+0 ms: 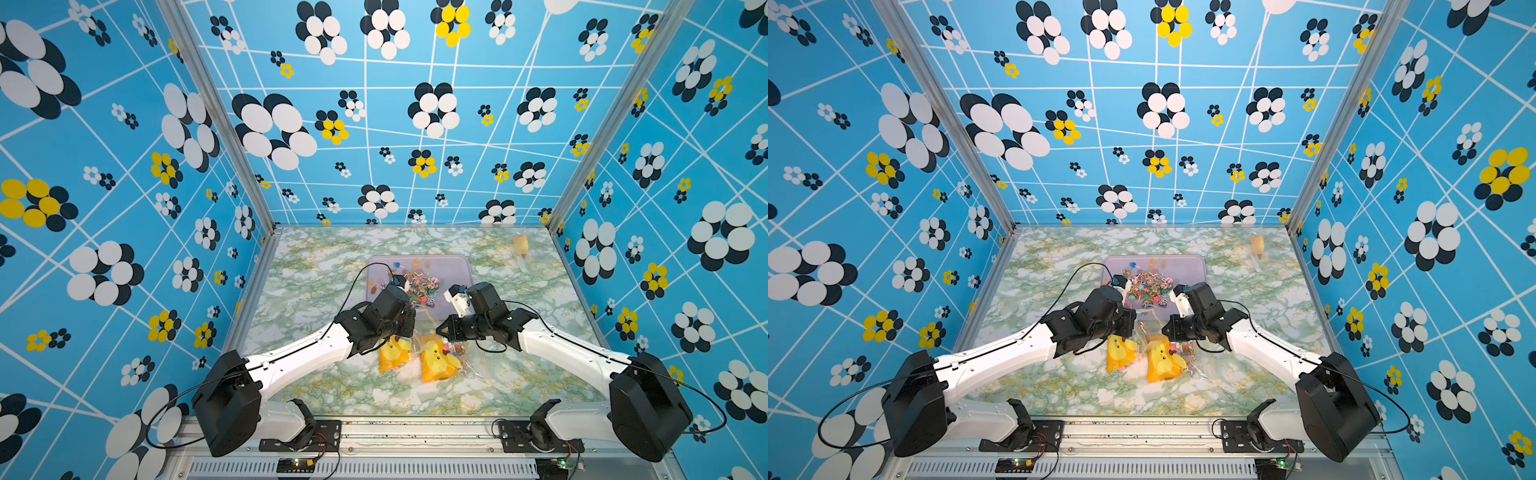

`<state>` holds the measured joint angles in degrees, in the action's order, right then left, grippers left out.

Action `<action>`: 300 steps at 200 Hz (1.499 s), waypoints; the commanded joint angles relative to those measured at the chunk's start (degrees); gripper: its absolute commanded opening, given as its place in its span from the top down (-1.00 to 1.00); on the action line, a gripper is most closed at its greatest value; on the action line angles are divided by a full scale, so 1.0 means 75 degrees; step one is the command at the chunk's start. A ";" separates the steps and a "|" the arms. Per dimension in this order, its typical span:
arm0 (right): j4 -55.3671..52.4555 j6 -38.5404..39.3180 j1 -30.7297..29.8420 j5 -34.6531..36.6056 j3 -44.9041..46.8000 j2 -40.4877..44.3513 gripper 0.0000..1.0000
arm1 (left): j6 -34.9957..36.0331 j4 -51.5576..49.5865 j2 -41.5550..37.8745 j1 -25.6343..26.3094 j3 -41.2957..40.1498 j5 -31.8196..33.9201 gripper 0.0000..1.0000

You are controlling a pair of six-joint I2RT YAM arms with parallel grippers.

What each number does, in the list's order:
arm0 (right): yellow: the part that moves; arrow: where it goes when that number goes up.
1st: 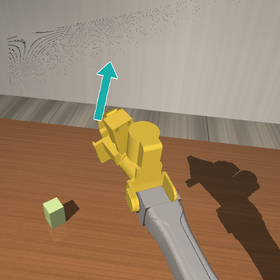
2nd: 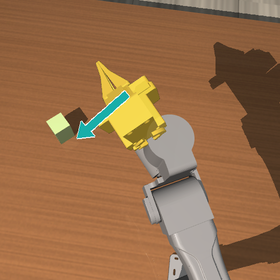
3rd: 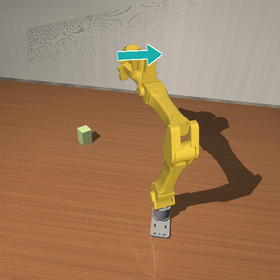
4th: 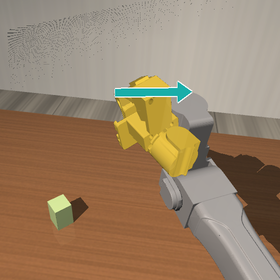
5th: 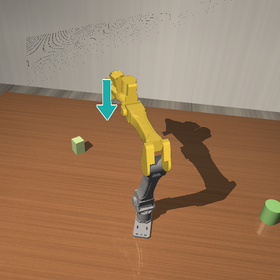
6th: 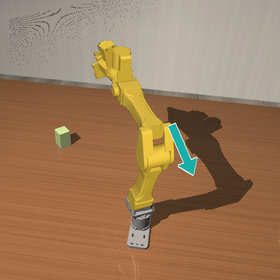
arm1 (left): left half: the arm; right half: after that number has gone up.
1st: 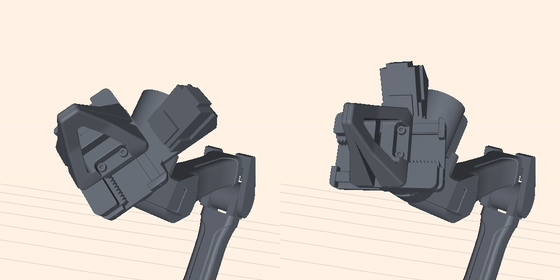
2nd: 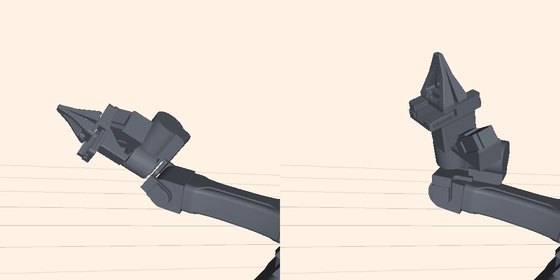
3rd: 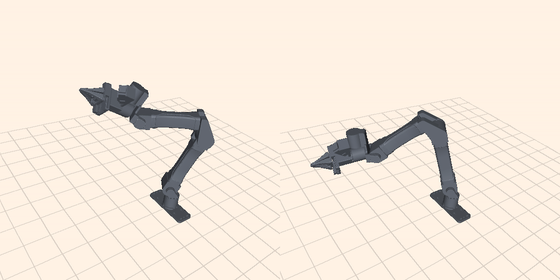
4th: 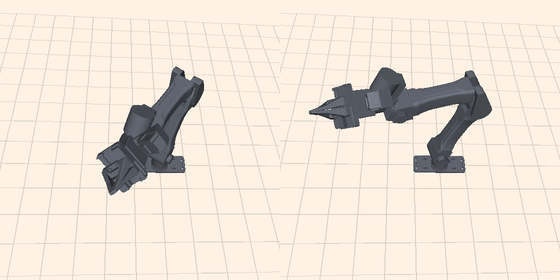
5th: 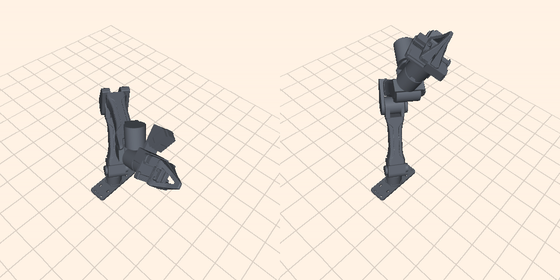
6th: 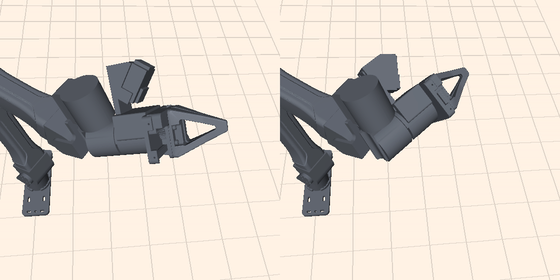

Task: Pour candies out of the ziploc bag
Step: Open the ziploc bag at the center of the board, then pick up the ziploc bag from the center of the board.

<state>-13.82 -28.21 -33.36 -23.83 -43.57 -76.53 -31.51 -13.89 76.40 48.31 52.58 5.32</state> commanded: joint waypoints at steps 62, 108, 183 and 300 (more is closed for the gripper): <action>-0.0480 0.0232 -0.0013 0.0363 -0.0260 0.0136 0.61 | 0.0360 0.0602 -0.0915 -0.0195 -0.0217 -0.0043 0.77; -0.1356 0.0700 0.0006 0.0835 -0.0817 0.0410 0.21 | 0.0095 0.0811 -0.1343 -0.0611 -0.0588 -0.0372 0.33; -0.1856 0.0730 0.0008 0.0212 -0.1452 0.0890 -0.07 | -0.0722 0.1184 -0.1847 -0.1743 -0.1658 -0.1078 -0.11; 0.0738 -0.0689 -0.0679 -0.1161 -0.0536 -0.0706 -0.09 | -0.2129 0.2741 -0.1003 -0.2129 -0.3456 -0.2238 -0.51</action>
<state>-15.00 -30.00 -36.75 -29.56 -47.75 -79.68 -44.51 2.66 67.48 32.86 28.45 -8.62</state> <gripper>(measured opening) 0.568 0.753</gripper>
